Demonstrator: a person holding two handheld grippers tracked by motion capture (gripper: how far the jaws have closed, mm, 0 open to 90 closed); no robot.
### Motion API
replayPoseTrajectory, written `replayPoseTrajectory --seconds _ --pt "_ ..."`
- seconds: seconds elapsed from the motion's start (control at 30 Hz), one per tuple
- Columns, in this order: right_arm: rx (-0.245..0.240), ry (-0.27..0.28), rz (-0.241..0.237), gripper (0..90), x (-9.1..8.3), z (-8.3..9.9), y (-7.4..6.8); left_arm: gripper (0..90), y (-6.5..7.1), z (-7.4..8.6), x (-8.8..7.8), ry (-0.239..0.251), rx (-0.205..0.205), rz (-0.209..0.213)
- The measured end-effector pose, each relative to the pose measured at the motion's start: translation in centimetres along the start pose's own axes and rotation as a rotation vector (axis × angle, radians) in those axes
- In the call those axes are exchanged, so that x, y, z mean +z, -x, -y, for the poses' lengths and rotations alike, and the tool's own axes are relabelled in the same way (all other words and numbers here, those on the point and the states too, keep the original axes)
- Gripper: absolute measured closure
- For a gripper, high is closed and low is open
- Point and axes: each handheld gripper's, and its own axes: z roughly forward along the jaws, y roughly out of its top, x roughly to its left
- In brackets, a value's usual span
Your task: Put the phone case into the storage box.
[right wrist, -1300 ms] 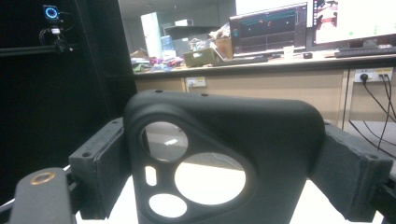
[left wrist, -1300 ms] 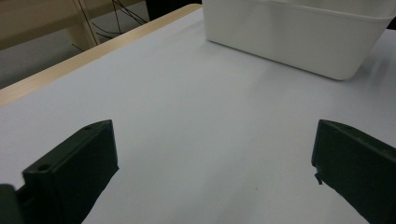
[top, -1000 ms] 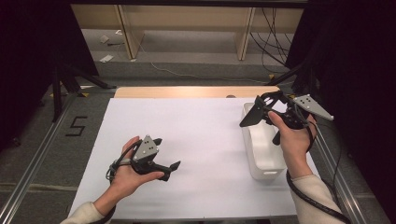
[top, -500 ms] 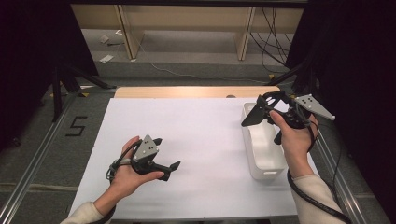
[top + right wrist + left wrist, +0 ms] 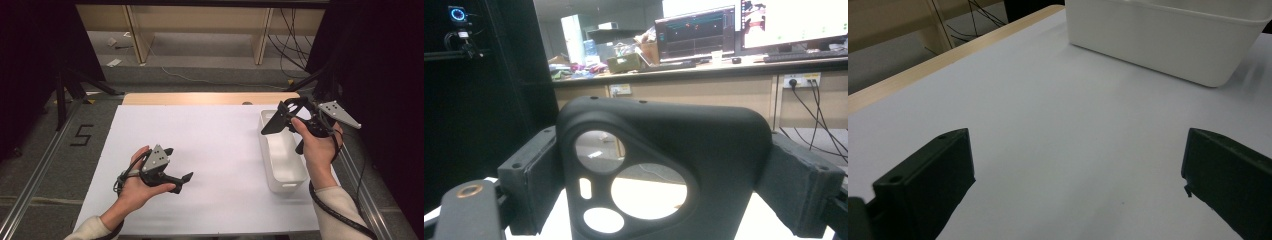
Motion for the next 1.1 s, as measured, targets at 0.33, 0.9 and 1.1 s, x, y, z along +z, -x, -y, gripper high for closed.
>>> replayPoseTrajectory --seconds 0.33,0.9,1.1 --pt "-0.003 0.007 0.018 14.9 -0.1 -0.2 0.8 0.1 0.0 0.2 0.2 -0.003 0.000 0.009" --pt "-0.003 0.005 0.032 14.9 0.0 -0.3 1.4 0.1 0.2 0.3 0.2 -0.009 0.004 0.006" --pt "-0.007 0.002 0.032 14.9 0.3 -0.2 1.4 0.0 0.2 0.4 0.0 -0.006 0.006 0.000"
